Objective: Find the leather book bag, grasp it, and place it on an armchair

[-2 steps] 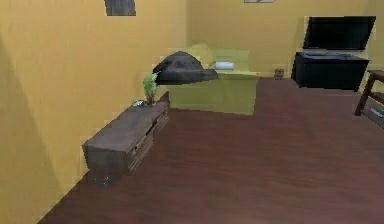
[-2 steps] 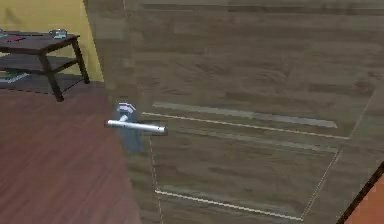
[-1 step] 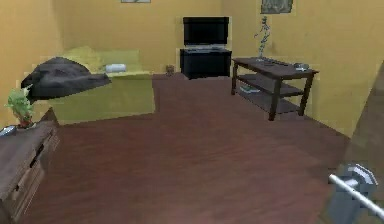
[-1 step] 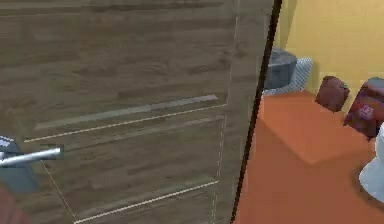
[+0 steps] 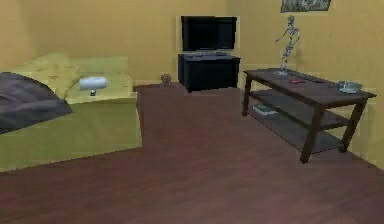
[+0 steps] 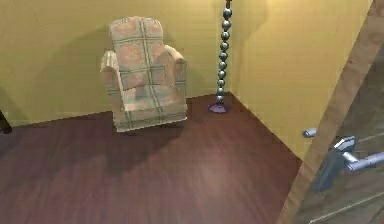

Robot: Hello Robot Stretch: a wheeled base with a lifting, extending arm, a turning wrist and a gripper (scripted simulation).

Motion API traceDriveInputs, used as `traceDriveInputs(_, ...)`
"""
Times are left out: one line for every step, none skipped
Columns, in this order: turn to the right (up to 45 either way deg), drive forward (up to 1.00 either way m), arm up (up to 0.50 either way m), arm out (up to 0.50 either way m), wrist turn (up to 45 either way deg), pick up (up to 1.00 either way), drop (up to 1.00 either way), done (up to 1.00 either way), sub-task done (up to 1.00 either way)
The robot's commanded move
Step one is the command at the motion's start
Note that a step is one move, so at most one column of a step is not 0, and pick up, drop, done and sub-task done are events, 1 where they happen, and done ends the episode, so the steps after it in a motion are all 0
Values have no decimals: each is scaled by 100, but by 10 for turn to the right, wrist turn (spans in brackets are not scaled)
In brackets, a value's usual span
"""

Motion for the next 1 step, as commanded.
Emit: traceDriveInputs(0,100,0,0,0,0,0,0,0)
